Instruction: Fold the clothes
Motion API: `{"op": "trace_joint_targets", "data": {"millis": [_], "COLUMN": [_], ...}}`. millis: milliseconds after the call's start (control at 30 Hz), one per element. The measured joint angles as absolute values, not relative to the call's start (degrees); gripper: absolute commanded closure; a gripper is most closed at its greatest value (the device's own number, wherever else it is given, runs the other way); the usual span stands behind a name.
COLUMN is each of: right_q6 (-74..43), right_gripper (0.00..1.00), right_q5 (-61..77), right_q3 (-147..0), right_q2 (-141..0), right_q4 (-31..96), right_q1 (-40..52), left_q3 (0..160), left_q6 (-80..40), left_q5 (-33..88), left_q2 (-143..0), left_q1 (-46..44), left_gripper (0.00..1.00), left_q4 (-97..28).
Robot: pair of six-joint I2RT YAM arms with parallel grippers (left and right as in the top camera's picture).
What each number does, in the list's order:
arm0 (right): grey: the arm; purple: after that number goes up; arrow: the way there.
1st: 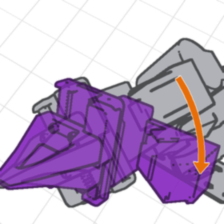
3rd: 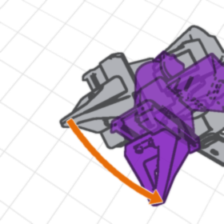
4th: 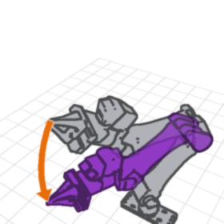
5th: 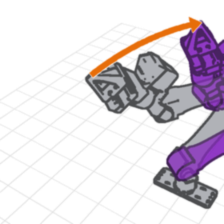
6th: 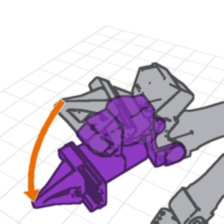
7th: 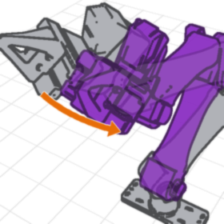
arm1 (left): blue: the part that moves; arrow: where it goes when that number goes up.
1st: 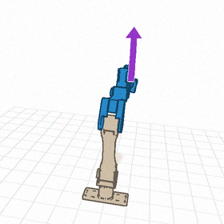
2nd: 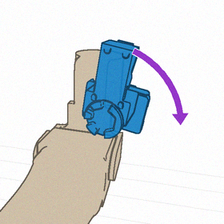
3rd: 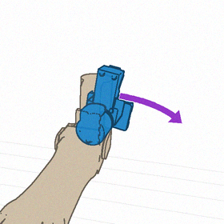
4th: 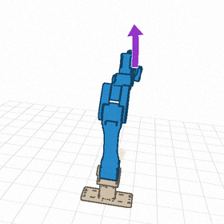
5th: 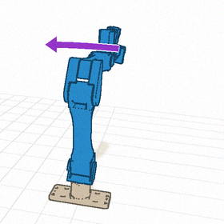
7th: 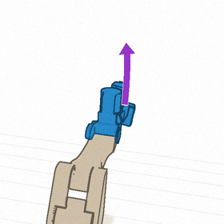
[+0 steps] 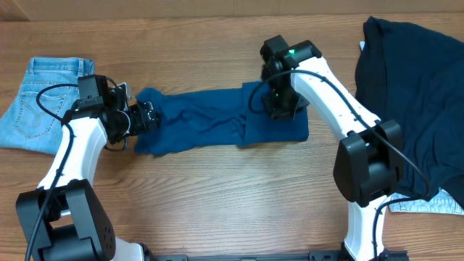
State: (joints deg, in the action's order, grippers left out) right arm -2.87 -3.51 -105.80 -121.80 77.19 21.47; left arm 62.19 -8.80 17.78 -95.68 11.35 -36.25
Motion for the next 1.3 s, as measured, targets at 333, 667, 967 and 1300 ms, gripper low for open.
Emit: {"op": "trace_joint_targets", "data": {"millis": [333, 667, 967, 1300], "right_q6": [-6.15, -4.84, -4.43, -4.43], "right_gripper": [0.4, 0.4, 0.4, 0.4], "right_q5": [-1.17, 5.58, 6.83, 7.09], "right_q3": [-105.8, -105.8, -105.8, -105.8], "right_q2": [-121.8, -121.8, -121.8, -121.8], "right_q4": [79.57, 80.14, 81.87, 82.3], "right_q1": [-3.84, -14.55, -14.11, -14.11], "left_q3": [62.19, 62.24, 62.48, 63.42], "left_q6": [-8.8, -5.54, 0.62, 0.89], "left_q5": [17.72, 16.51, 30.46, 32.38], "left_q2": [-95.68, -96.75, -109.3, -111.68], "left_q1": [11.35, 13.37, 13.87, 13.98], "left_gripper": [0.0, 0.0, 0.0, 0.66], "left_q4": [-36.97, -30.76, -19.05, -19.22]}}
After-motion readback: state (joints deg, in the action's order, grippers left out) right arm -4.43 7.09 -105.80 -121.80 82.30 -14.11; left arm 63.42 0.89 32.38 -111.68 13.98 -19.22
